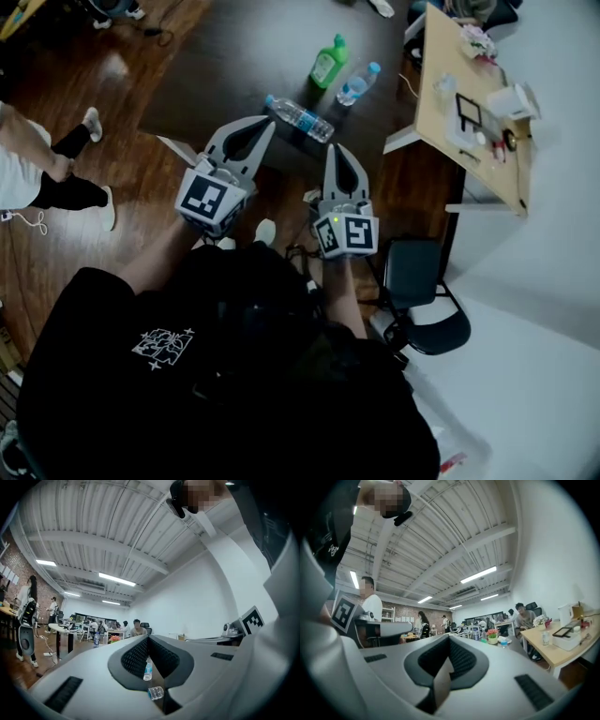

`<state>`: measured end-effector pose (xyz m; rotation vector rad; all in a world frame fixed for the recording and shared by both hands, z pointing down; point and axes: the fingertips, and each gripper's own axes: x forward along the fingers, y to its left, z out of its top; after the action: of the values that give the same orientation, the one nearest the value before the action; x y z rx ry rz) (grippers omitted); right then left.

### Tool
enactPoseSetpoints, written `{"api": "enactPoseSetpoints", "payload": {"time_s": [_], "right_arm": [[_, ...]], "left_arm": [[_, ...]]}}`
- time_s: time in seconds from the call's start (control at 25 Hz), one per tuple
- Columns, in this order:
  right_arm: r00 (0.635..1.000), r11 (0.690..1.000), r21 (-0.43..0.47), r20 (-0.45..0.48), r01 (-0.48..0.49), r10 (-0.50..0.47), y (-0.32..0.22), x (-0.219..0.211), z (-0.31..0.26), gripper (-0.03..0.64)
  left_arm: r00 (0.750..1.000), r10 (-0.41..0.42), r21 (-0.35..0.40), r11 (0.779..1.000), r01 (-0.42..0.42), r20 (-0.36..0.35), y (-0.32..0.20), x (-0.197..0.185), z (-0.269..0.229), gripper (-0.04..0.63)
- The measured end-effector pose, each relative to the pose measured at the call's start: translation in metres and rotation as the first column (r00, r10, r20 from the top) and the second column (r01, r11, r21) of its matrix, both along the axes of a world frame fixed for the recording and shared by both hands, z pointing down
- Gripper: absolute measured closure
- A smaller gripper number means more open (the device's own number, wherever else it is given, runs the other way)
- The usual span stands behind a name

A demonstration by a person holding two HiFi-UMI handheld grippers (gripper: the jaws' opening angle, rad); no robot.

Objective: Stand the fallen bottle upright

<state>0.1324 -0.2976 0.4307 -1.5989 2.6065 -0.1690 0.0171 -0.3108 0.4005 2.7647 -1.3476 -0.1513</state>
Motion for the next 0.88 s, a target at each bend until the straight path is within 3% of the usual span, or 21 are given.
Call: {"api": "enactPoseSetpoints", "payload": {"time_s": [0.28,0.44,0.6,0.72,0.8,0.88], "right_arm": [[0.995,0.994,-0.036,0.01,0.1,-0.099,-0.047,0.016,0.016,0.593],[0.983,0.982,-0.068,-0.027,0.179,-0.181,-0.069,0.01,0.032,0.592],[0.956,0.959,-0.141,-0.131,0.246,-0.264,-0.099,-0.004,0.066,0.568],[0.893,0.911,-0.257,-0.237,0.321,-0.382,-0.117,-0.025,0.113,0.469],[0.801,0.861,-0.359,-0.354,0.36,-0.483,-0.128,-0.038,0.152,0.419],[0.681,0.804,-0.468,-0.453,0.368,-0.575,-0.136,-0.046,0.193,0.389]], "left_arm": [[0.995,-0.092,-0.015,0.996,0.093,0.024,-0.04,0.021,0.008,0.597],[0.991,-0.127,-0.034,0.991,0.128,0.036,-0.052,0.02,0.014,0.597],[0.989,-0.142,-0.042,0.989,0.144,0.048,-0.063,0.016,0.018,0.597],[0.989,-0.133,-0.048,0.99,0.136,0.061,-0.068,0.014,0.022,0.597],[0.99,-0.123,-0.057,0.99,0.127,0.066,-0.071,0.014,0.028,0.597],[0.992,-0.109,-0.065,0.991,0.113,0.068,-0.074,0.014,0.035,0.597]]}}
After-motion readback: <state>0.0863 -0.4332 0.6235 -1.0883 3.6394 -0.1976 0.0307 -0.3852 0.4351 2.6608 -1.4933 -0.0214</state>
